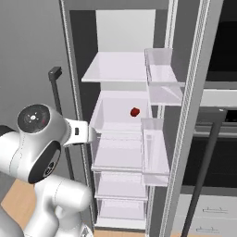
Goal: Place one bell pepper and one fish in each tupperware on the nearby counter, to pack two identical lunches.
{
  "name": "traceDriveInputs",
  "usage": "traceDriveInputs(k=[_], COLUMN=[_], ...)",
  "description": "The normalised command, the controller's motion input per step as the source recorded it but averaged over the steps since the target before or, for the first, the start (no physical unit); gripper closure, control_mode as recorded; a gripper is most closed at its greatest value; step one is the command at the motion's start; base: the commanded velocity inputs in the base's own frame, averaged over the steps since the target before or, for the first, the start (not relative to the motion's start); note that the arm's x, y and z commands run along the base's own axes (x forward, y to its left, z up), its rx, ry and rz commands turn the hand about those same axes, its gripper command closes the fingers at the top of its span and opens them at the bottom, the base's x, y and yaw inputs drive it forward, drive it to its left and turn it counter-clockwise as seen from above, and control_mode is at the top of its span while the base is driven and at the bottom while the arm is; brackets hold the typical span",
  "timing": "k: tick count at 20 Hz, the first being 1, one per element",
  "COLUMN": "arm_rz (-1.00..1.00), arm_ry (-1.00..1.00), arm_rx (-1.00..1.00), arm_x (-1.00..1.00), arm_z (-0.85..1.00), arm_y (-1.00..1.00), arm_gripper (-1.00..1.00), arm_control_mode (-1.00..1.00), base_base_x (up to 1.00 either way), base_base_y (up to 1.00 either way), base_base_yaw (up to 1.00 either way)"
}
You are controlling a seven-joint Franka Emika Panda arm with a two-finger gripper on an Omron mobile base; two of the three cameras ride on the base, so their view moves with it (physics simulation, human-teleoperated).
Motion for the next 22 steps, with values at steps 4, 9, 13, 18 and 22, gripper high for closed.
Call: traceDriveInputs(k=[4,9,13,18,22], arm_rz=[0.0,0.0,0.0,0.0,0.0], arm_ry=[0.0,0.0,0.0,0.0,0.0], arm_rx=[0.0,0.0,0.0,0.0,0.0], arm_x=[0.0,0.0,0.0,0.0,0.03], arm_z=[0.0,0.0,0.0,0.0,0.0], arm_y=[0.0,0.0,0.0,0.0,0.01], arm_gripper=[-1.0,-1.0,-1.0,-1.0,-1.0], arm_control_mode=[1.0,1.0,1.0,1.0,-1.0], base_base_x=[0.13,0.0,0.0,0.0,0.03], base_base_y=[-0.33,-0.37,-0.4,-0.27,0.0], base_base_yaw=[0.0,-0.01,-0.01,-0.01,0.0])
